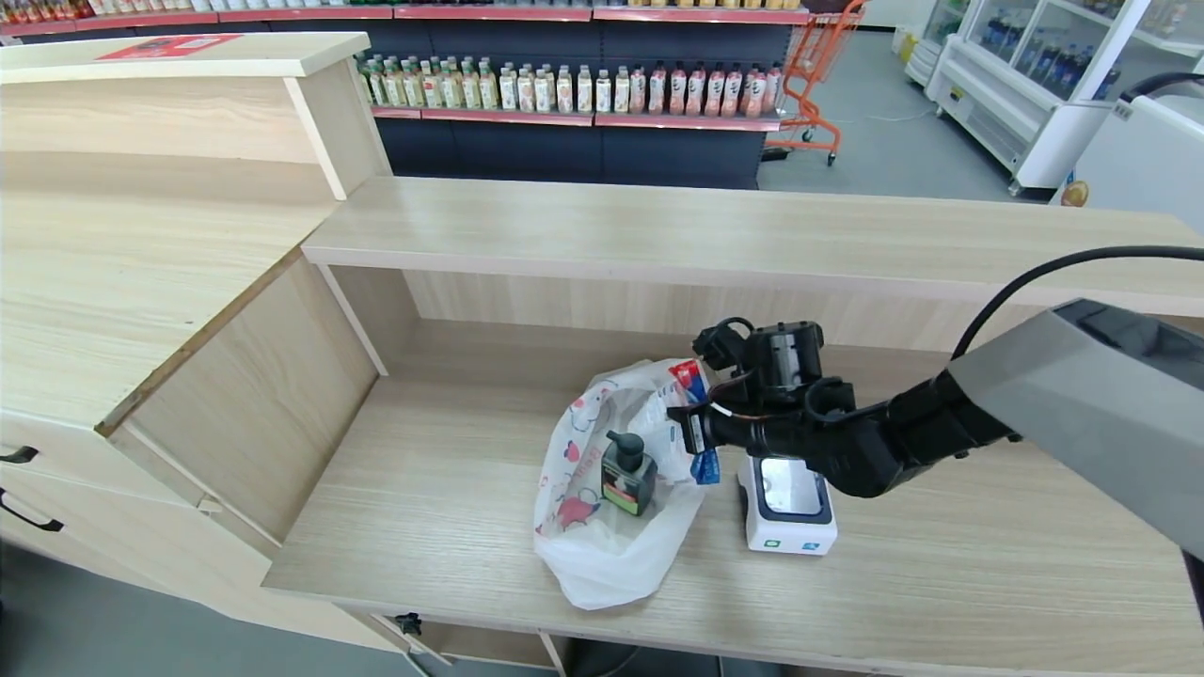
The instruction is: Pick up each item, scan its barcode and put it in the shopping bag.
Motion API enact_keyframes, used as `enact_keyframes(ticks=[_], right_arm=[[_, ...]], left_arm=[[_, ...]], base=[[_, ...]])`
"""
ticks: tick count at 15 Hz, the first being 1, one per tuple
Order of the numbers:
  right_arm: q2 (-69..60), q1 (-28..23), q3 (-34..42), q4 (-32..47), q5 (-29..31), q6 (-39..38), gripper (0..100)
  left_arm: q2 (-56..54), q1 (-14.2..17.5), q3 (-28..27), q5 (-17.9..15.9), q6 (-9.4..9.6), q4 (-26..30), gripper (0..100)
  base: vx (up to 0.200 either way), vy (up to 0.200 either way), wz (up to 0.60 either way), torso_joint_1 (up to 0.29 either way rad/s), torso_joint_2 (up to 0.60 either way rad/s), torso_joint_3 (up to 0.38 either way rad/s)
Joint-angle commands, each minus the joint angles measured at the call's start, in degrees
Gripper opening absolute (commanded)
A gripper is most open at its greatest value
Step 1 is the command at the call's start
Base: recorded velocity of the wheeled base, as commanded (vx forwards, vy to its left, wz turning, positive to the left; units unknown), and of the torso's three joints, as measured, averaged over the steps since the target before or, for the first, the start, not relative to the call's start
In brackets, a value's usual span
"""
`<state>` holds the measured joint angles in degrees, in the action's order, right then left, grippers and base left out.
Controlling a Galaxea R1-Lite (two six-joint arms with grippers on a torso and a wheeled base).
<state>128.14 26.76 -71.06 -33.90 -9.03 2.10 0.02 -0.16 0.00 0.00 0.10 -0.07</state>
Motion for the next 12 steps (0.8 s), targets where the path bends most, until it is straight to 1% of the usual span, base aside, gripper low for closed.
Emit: enact_keyframes(ticks=[1, 3, 4, 6, 7, 9, 11, 12], right_arm=[[2.73, 0.22, -0.13, -1.17, -0.02, 0.28, 0], [3.17, 0.22, -0.13, -1.25, -0.02, 0.28, 0], [3.26, 0.22, -0.13, -1.25, 0.07, 0.28, 100], [3.0, 0.22, -0.31, -1.52, -0.02, -0.6, 100], [2.03, 0.31, -0.48, -3.19, -0.2, -2.62, 100], [-1.84, 0.49, -0.48, -3.63, -0.46, -6.58, 100], [-6.58, 0.22, 1.19, -3.01, -0.37, -8.07, 100], [-8.78, -0.04, 3.38, -3.19, -0.28, -7.99, 100]], left_arm=[[-0.02, 0.07, 0.0, 0.0, -0.01, -0.01, 100], [-0.02, -0.02, 0.0, 0.0, -0.01, -0.01, 100], [0.06, -0.02, 0.0, 0.0, -0.01, -0.01, 100], [-0.02, 0.07, 0.0, 0.0, -0.01, -0.01, 100], [-0.02, 0.07, 0.0, 0.0, -0.01, -0.01, 100], [-0.02, -0.02, 0.0, 0.0, -0.01, -0.01, 100], [0.06, 0.07, 0.0, 0.0, -0.01, -0.01, 100], [-0.02, 0.07, 0.0, 0.0, -0.01, -0.01, 100]], base=[[0.0, 0.0, 0.0, 0.0, 0.0, 0.0], [0.0, 0.0, 0.0, 0.0, 0.0, 0.0], [0.0, 0.0, 0.0, 0.0, 0.0, 0.0], [0.0, 0.0, 0.0, 0.0, 0.0, 0.0], [0.0, 0.0, 0.0, 0.0, 0.0, 0.0], [0.0, 0.0, 0.0, 0.0, 0.0, 0.0], [0.0, 0.0, 0.0, 0.0, 0.0, 0.0], [0.0, 0.0, 0.0, 0.0, 0.0, 0.0]])
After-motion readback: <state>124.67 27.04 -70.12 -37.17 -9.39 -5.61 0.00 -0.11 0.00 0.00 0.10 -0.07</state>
